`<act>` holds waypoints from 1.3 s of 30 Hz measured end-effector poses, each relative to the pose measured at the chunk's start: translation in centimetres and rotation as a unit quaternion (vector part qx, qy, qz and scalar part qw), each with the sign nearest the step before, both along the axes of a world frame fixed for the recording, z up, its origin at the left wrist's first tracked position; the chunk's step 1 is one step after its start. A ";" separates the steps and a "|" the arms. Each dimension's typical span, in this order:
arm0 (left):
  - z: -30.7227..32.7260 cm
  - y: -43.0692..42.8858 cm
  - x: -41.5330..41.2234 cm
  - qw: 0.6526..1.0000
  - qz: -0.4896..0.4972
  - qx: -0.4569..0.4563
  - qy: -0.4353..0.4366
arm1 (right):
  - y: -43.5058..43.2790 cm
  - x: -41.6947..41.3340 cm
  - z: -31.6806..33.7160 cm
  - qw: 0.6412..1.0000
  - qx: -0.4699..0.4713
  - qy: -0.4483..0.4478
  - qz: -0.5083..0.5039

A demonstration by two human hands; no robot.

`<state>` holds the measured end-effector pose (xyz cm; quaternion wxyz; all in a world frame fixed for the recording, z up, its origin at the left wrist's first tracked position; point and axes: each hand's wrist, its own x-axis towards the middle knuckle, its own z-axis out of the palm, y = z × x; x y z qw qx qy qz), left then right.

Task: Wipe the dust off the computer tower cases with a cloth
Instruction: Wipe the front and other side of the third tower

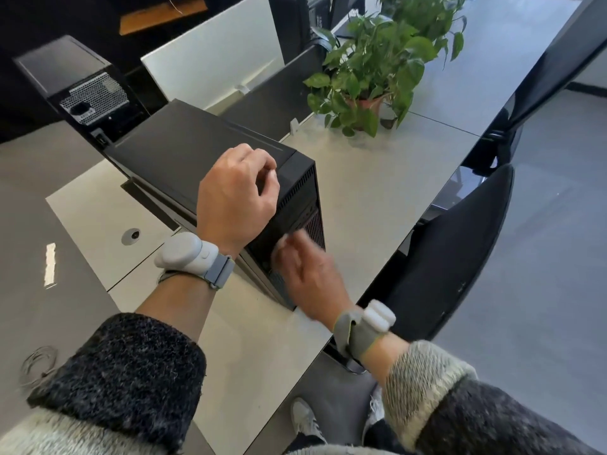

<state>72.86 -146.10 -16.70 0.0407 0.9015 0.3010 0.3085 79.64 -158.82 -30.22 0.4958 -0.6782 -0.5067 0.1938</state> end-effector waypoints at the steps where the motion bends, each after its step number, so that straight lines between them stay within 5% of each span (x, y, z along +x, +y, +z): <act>1: 0.1 -0.2 0.2 1.000 -0.003 -0.003 0.002 | -0.8 -0.9 -0.5 0.998 -0.016 -0.047 0.048; 3: 0.2 -0.5 0.6 1.000 -0.008 -0.008 0.007 | -1.1 -0.8 -0.7 0.996 -0.037 -0.058 0.057; 9: -0.7 -0.7 0.5 1.000 0.010 -0.014 -0.013 | 3.2 7.1 1.7 0.960 -0.075 0.130 -0.237; 14: -0.8 -0.6 0.9 1.000 0.017 -0.004 0.004 | 3.4 2.9 1.3 0.967 -0.035 0.151 -0.201; 19: -0.8 -0.7 0.9 1.000 0.018 -0.001 0.012 | -1.1 -3.1 -0.2 0.994 -0.027 0.104 -0.026; 26: -0.8 -1.0 0.6 1.000 0.015 -0.003 0.011 | 2.5 5.2 1.5 0.955 -0.066 0.164 -0.237; 31: -0.8 -0.9 0.7 1.000 0.021 -0.002 0.018 | 2.5 2.0 1.2 0.972 -0.060 0.142 -0.178; 35: -0.8 -0.8 0.7 1.000 0.022 0.002 0.018 | -1.4 -2.4 -0.2 0.994 -0.053 0.096 -0.012; 39: -0.8 -1.0 0.8 1.000 0.018 -0.004 0.014 | 0.6 3.0 -1.3 0.976 -0.093 0.123 -0.152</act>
